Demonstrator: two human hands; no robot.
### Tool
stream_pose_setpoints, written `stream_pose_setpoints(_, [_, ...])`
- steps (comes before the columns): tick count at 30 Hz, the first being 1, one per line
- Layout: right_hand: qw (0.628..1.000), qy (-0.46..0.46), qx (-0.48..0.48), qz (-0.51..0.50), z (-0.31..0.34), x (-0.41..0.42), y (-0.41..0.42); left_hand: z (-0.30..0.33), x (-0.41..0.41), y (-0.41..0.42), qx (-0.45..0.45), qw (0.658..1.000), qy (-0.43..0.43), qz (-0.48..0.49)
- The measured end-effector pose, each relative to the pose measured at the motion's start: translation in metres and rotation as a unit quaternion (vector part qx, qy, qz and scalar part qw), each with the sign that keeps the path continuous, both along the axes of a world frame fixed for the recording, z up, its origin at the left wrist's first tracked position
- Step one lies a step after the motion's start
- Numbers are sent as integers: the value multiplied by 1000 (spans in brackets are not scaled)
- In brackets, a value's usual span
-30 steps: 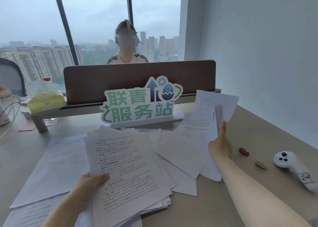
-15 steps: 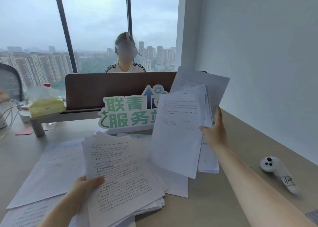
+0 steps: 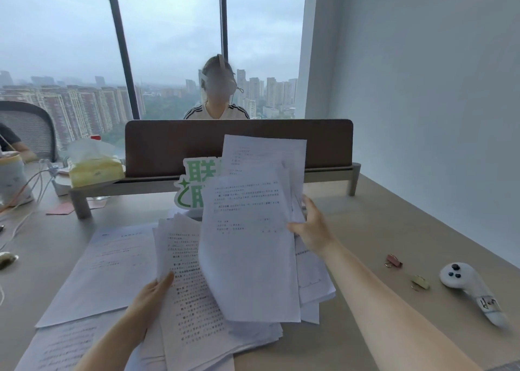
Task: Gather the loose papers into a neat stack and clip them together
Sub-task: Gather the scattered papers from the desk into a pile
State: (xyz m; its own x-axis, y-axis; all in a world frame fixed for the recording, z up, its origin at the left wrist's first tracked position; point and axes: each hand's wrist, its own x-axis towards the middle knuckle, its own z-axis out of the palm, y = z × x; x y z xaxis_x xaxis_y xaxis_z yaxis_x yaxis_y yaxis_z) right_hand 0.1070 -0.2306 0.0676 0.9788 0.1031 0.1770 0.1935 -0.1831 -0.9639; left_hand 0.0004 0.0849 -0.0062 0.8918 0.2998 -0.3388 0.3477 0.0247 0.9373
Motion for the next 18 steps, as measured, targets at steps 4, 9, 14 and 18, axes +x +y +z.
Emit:
stream_pose_setpoints(4, [997,48,10,61,-8,1,17,7,-2,-3,-19,1000,6,10])
stream_pose_setpoints(9, [994,74,-14,81,-20,1,25,5,-1,0,-2,1000,18,18])
stream_pose_setpoints(14, [985,113,-92,97,-41,0,34,4,1,2,-4,1000,17,7])
stream_pose_setpoints(18, [978,130,-132,99,-60,0,42,1,2,4,-16,999,7,-44])
